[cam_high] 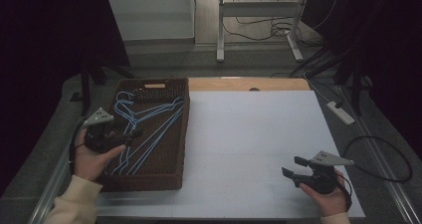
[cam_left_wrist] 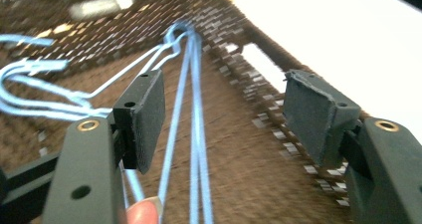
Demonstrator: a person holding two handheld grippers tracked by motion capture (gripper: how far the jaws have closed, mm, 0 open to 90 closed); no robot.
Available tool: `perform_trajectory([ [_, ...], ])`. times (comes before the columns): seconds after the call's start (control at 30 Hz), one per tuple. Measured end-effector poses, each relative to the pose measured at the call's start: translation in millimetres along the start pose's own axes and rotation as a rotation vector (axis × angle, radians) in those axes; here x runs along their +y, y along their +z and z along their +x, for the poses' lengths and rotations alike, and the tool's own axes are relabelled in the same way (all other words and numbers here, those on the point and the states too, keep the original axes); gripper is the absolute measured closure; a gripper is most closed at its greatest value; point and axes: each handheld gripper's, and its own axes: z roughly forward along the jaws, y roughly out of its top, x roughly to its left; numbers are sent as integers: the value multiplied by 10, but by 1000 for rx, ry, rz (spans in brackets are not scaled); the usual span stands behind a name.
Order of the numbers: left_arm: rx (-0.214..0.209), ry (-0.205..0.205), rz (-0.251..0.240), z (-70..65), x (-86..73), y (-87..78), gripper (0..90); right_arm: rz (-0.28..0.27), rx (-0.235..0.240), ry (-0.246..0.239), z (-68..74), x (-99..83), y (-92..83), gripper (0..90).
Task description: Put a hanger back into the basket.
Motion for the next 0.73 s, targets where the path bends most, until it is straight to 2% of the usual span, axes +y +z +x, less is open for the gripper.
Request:
perform_trajectory([
  [0.03, -20, 11, -19, -104, -53, -43, 337, 4, 3, -5, -1, 4, 3, 304],
  [0.07, -20, 11, -19, -104, -53, -43, 337, 4, 3, -5, -1, 4, 3, 304],
  [0.17, -80, 7, -58, -280, -190, -91, 336, 11, 9, -10, -12, 14, -5, 299],
  [0.23, -105, 10, -71, -363, -267, -83, 335, 6, 11, -10, -27, 21, -16, 298],
  [0.33, -118, 46, -80, -503, -393, -40, 334, -2, 11, 1, -48, 33, -37, 297],
  [0.47, -114, 83, -85, -604, -494, 15, 330, -10, 9, 7, -64, 43, -61, 297],
  [0.57, -122, 93, -95, -652, -543, 39, 327, -11, 10, 6, -70, 40, -62, 297],
  [0.73, -143, 98, -77, -702, -593, 109, 323, -18, 13, 0, -73, 61, -66, 297],
])
